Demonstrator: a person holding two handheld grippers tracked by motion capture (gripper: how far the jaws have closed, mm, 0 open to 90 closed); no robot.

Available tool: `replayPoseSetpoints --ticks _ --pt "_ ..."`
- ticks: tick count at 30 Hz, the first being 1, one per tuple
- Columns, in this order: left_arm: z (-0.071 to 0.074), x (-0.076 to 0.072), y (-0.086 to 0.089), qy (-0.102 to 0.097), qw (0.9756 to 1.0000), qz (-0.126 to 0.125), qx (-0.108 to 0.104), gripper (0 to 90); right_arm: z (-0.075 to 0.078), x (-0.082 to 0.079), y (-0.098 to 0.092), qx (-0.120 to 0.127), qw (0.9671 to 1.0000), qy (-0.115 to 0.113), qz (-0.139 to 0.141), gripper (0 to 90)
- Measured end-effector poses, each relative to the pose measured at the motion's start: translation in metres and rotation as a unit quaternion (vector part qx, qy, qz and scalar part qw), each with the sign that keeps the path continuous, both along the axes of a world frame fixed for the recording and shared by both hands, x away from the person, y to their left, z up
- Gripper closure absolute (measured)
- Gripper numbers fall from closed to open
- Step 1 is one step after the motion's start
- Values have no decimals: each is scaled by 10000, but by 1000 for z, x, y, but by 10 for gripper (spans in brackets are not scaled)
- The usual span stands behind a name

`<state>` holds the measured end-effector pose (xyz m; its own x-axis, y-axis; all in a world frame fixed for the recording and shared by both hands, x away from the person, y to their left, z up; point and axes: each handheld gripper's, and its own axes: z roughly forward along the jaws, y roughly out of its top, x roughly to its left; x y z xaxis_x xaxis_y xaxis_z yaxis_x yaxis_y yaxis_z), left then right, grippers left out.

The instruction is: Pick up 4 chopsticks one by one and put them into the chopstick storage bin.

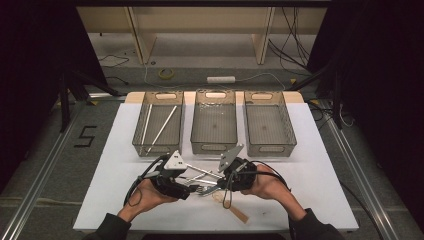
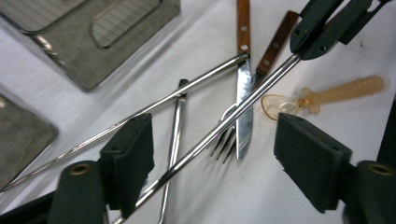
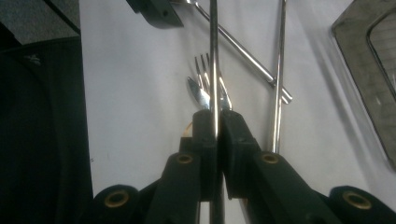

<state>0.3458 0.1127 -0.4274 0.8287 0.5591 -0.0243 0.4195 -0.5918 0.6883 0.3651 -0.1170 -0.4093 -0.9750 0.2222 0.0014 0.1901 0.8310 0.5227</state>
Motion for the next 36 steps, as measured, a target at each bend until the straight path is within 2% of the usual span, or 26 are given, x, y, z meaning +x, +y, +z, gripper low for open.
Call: replayPoseSetpoints --ticks 8,15,21,27,30,35,36 --pt "-2 -2 -9 33 9989 -293 359 410 2 -3 2 -44 9998 15 215 857" --pt "-5 -2 -13 19 9972 -488 573 488 5 -6 5 -64 9995 22 317 856" --pt "-5 -3 -16 -6 9960 -603 652 590 4 -6 6 -65 9993 4 380 856" --pt "-6 -4 -19 -34 9938 -772 801 680 3 -6 8 -30 9989 -9 478 856" --pt "-5 -5 -20 -31 9917 -917 905 704 4 -7 7 -76 9985 -11 542 856" --pt "-4 -7 -21 10 9882 -1159 1005 743 2 -7 7 -9 9974 -62 724 852" --pt "-4 -8 -21 29 9872 -1223 1021 754 3 -7 6 -50 9974 -10 725 849"
